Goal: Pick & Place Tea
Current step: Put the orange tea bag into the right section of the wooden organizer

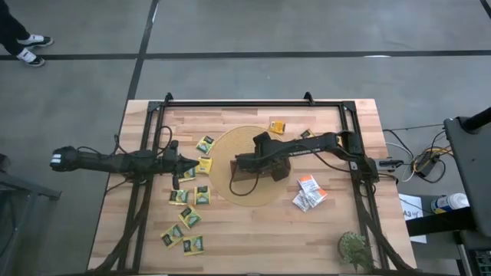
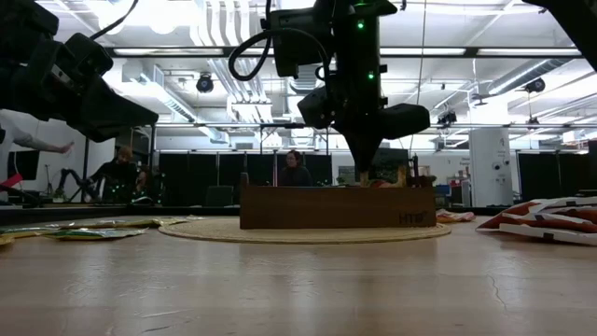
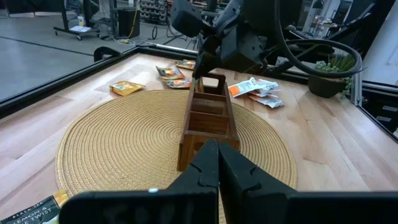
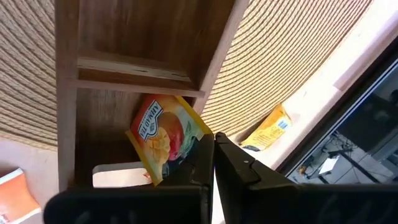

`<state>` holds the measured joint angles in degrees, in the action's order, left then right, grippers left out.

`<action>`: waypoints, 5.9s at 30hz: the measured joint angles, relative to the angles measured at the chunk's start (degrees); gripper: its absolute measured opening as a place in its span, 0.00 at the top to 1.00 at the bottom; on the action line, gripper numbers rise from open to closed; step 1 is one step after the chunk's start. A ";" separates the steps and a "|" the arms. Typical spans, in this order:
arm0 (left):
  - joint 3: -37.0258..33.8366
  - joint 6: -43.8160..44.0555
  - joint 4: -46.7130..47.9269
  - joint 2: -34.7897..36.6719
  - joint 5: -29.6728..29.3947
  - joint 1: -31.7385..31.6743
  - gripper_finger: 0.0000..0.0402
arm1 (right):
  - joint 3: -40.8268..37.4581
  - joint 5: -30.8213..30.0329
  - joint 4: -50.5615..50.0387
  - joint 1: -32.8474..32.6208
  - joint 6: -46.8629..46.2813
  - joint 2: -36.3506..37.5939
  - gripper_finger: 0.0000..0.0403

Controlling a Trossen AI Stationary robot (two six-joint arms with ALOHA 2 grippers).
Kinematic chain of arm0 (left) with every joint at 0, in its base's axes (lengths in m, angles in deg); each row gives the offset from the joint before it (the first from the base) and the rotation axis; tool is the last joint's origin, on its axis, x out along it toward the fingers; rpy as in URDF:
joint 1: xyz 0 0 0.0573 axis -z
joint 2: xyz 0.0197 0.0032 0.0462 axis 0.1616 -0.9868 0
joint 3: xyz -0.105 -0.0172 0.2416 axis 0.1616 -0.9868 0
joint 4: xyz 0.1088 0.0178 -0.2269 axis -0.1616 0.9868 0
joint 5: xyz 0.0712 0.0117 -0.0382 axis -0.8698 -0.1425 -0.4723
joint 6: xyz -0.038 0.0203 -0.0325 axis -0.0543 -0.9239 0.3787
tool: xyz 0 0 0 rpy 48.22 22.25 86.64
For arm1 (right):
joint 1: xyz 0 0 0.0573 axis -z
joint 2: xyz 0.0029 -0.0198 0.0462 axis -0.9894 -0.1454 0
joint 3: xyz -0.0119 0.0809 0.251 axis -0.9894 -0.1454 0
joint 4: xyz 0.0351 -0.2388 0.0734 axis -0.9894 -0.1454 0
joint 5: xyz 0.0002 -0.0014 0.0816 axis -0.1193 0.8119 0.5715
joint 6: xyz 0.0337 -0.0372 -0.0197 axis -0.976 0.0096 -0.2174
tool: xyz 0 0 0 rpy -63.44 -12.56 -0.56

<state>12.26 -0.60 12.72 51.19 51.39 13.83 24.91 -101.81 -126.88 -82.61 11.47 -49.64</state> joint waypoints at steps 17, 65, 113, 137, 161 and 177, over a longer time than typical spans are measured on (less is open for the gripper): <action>-0.01 0.01 0.00 0.01 0.00 0.01 1.00 | 0.00 2.31 0.74 0.00 -0.66 0.00 0.98; -0.01 -0.01 0.00 0.01 0.00 -0.01 1.00 | 11.12 -4.12 -13.19 0.11 -10.73 0.95 0.68; 0.00 -0.01 0.00 -0.07 0.01 0.01 1.00 | -54.44 5.70 48.57 36.55 -20.33 47.88 0.80; -0.01 0.00 0.00 -0.08 0.00 0.00 1.00 | -56.32 17.20 48.01 42.06 -13.87 37.21 0.52; -0.01 -0.01 0.00 -0.08 0.00 0.01 1.00 | -56.30 25.72 48.33 44.24 -14.36 31.02 0.67; 0.00 0.01 0.00 -0.07 0.00 0.00 1.00 | -56.30 25.37 48.72 44.54 -12.84 33.09 0.71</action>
<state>12.25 -0.59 12.72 51.12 51.39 13.83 -31.39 -76.44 -78.17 -38.07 -1.36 -16.55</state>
